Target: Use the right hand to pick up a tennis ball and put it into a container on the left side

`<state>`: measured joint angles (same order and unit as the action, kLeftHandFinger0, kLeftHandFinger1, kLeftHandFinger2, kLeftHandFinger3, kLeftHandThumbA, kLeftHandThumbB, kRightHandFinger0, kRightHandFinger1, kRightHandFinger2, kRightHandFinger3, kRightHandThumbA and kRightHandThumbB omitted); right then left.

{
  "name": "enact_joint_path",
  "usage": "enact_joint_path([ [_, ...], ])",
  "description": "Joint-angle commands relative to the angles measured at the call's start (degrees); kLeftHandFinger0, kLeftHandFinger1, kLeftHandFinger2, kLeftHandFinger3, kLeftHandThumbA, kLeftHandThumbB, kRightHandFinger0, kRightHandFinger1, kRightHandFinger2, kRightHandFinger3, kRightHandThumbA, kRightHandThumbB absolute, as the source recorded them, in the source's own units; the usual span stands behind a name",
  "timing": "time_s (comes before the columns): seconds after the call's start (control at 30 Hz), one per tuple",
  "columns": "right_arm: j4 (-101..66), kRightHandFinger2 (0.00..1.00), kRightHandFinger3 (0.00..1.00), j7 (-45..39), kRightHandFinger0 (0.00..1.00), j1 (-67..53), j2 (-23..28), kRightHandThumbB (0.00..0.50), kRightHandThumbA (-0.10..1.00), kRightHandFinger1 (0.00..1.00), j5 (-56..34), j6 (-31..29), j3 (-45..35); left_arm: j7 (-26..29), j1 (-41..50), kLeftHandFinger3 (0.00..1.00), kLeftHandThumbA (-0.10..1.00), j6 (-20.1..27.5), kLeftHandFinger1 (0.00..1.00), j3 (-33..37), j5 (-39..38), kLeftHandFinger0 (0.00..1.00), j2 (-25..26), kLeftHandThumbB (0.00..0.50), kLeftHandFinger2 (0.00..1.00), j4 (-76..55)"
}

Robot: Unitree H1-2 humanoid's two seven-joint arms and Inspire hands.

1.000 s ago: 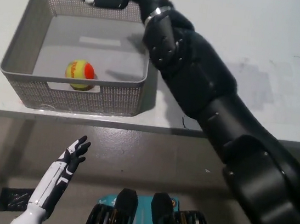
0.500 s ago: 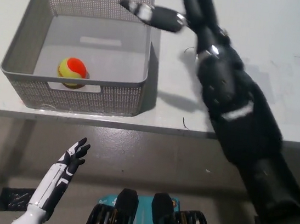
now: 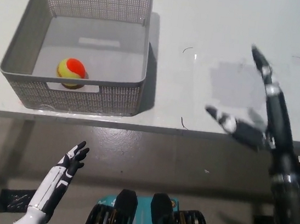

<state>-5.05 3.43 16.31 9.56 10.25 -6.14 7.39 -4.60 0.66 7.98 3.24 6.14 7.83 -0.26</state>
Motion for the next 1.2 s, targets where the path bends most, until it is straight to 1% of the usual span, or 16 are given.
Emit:
enact_joint_path([
  [0.0,-3.9,1.0,1.0,-4.7,1.0,-4.7,-0.7,0.24,1.0,1.0,-12.2,-5.6,-1.2,0.0,-0.7,1.0,1.0,3.3,1.0,-0.4,0.0,1.0,1.1,0.116,1.0,-0.8],
  [0.03,-2.9,1.0,1.0,-5.0,1.0,-6.3,-0.8,0.247,1.0,1.0,-11.9,-6.1,-0.9,0.0,-0.7,1.0,1.0,3.5,1.0,-0.5,-0.2,1.0,1.1,0.116,1.0,-0.8],
  [0.13,-1.7,1.0,1.0,-6.3,1.0,-9.4,-1.1,0.216,1.0,1.0,-13.7,-6.1,-0.7,0.0,-0.8,1.0,1.0,3.6,1.0,-0.6,-0.4,1.0,1.1,0.124,1.0,-0.5],
  [0.17,-1.2,1.0,1.0,-6.8,1.0,-10.0,-1.1,0.18,1.0,1.0,-14.2,-6.6,-0.7,0.0,-0.8,1.0,1.0,3.6,1.0,-0.6,-0.6,1.0,1.1,0.118,1.0,-0.4],
  [0.2,-0.4,1.0,1.0,-7.2,1.0,-11.1,-1.1,0.209,1.0,1.0,-14.4,-6.8,-0.6,0.1,-0.8,1.0,1.0,3.5,1.0,-0.6,-0.3,1.0,1.1,0.121,1.0,-0.5],
  [0.37,1.2,1.0,1.0,-9.2,1.0,-15.9,-0.6,0.176,1.0,1.0,-15.8,-7.2,-0.4,0.1,-0.7,1.0,1.0,3.7,1.0,-0.5,-0.1,1.0,1.1,0.133,1.0,-0.1],
  [0.47,2.2,1.0,1.0,-10.4,1.0,-17.1,-0.3,0.155,1.0,1.0,-16.2,-8.1,-0.3,0.1,-0.6,1.0,1.0,4.2,1.0,-0.6,-0.4,1.0,1.1,0.126,1.0,0.1],
  [0.5,2.9,1.0,1.0,-10.6,1.0,-17.3,-0.3,0.14,1.0,1.0,-16.1,-8.7,-0.3,0.1,-0.8,1.0,1.0,4.2,1.0,-0.6,-0.5,1.0,1.1,0.12,1.0,0.1],
  [0.6,3.7,1.0,1.0,-10.9,1.0,-17.5,-0.6,0.147,1.0,1.0,-16.2,-8.1,-0.6,0.1,-0.9,1.0,1.0,4.1,1.0,-0.8,-0.7,1.0,1.1,0.12,1.0,-0.1],
  [0.67,4.9,1.0,1.0,-11.2,1.0,-17.2,-0.8,0.136,1.0,1.0,-16.4,-8.2,-0.7,0.1,-0.9,1.0,1.0,4.3,1.0,-0.8,-0.5,1.0,1.2,0.118,1.0,-0.2],
  [0.73,5.8,1.0,1.0,-11.4,1.0,-16.9,-1.4,0.138,1.0,1.0,-17.5,-7.5,-1.0,0.3,-0.9,1.0,1.0,4.6,1.0,-0.9,-0.6,1.0,1.1,0.109,1.0,0.1],
  [0.83,6.8,1.0,1.0,-11.8,1.0,-16.4,-1.7,0.139,1.0,1.0,-17.4,-7.5,-1.0,0.3,-1.0,1.0,1.0,4.8,1.0,-1.0,-0.6,1.0,1.1,0.118,1.0,0.4],
  [0.9,7.1,1.0,1.0,-11.9,1.0,-16.0,-1.9,0.128,1.0,1.0,-17.2,-7.3,-1.1,0.3,-0.9,1.0,1.0,4.5,1.0,-1.1,-0.7,1.0,1.0,0.116,1.0,0.1],
  [1.13,7.6,1.0,1.0,-12.7,1.0,-16.2,-1.6,0.147,1.0,1.0,-16.3,-7.1,-0.7,0.2,-0.4,1.0,1.0,4.3,1.0,-0.9,-0.4,1.0,1.0,0.121,1.0,-0.2],
  [1.17,7.7,1.0,1.0,-13.0,1.0,-16.1,-1.6,0.147,1.0,1.0,-16.5,-7.1,-0.7,0.3,-0.4,1.0,1.0,4.5,1.0,-0.9,-0.3,1.0,1.0,0.112,1.0,0.0],
])
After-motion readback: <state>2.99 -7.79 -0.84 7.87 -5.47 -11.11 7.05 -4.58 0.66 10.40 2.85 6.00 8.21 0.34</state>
